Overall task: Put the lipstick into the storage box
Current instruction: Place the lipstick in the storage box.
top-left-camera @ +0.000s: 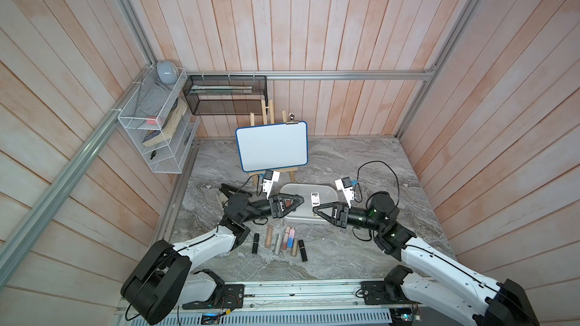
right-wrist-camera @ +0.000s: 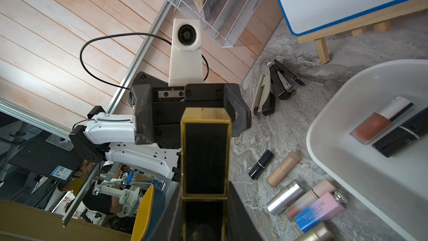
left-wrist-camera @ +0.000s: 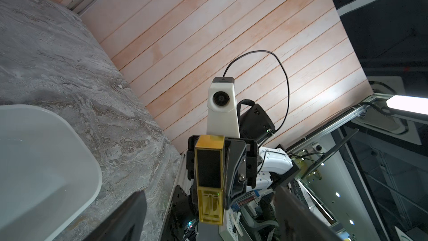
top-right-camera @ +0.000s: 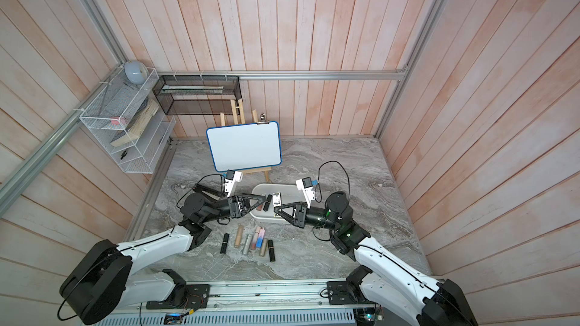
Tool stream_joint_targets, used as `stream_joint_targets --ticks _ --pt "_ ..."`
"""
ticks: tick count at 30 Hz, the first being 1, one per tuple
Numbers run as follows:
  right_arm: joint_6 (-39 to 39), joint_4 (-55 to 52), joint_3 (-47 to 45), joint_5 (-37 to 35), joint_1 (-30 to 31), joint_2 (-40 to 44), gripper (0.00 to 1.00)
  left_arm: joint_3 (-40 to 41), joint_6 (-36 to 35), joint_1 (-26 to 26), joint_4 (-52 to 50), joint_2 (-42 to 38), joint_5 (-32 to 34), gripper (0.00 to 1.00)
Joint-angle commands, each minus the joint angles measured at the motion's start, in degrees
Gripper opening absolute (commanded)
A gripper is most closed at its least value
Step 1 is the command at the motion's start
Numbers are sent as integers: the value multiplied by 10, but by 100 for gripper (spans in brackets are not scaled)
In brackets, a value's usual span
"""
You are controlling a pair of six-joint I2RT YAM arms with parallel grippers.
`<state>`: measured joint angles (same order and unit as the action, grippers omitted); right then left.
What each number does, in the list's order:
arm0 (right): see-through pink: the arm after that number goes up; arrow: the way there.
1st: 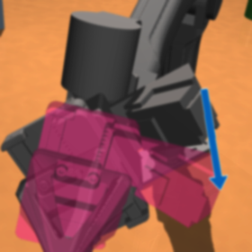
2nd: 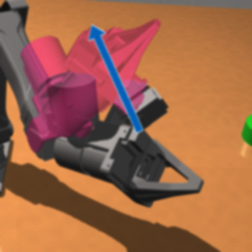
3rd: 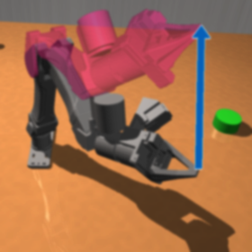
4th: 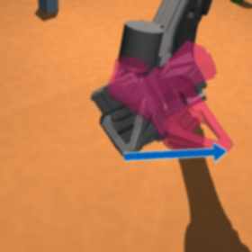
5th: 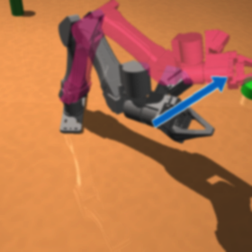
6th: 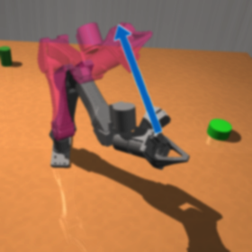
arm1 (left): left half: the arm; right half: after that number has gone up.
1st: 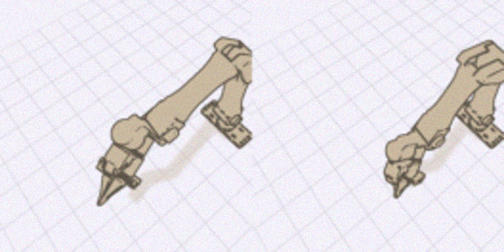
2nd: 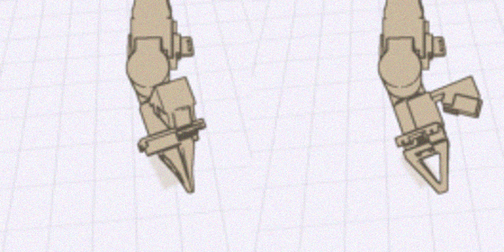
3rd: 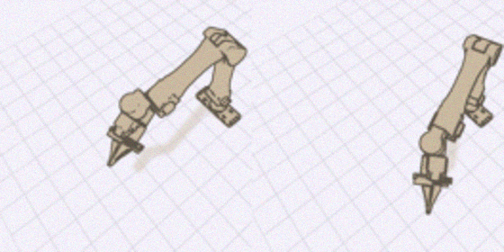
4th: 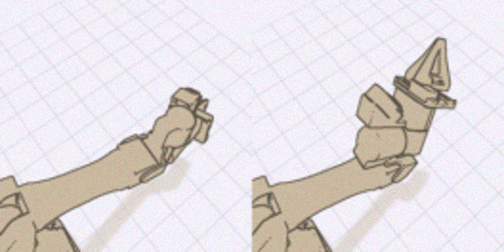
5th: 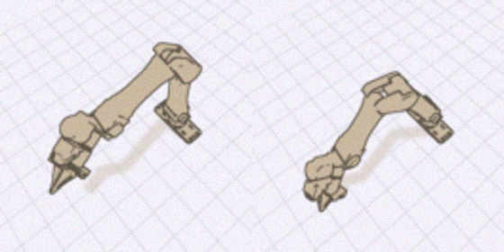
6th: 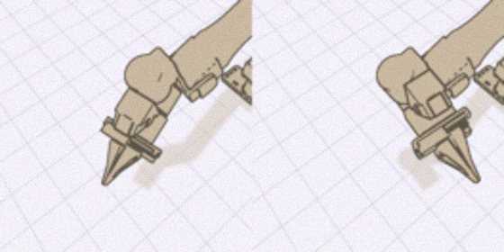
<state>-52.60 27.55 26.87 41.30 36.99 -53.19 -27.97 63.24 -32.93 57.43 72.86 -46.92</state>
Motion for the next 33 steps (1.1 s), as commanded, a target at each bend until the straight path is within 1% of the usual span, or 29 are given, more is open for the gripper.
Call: stream_joint_targets --ticks 1,6,12,17,21,30,33 --pt "-17 60 -4 25 -2 -18 16 -29 -62 -7 -88 -18 -11 91" --pt "-26 90 2 34 0 -45 16 -54 -92 -16 -141 -18 -11 88" --pt "-23 94 11 35 9 -60 15 -75 -106 -27 -162 -6 -8 80" --pt "-23 96 12 34 12 -61 16 -86 -108 -30 -163 3 -11 74" --pt "-23 97 12 34 13 -63 16 -93 -108 -32 -164 9 -13 65" --pt "-22 96 12 34 14 -65 15 -98 -108 -35 -168 16 -20 60" --pt "-22 96 12 35 14 -66 15 -101 -108 -36 -169 21 -23 55"
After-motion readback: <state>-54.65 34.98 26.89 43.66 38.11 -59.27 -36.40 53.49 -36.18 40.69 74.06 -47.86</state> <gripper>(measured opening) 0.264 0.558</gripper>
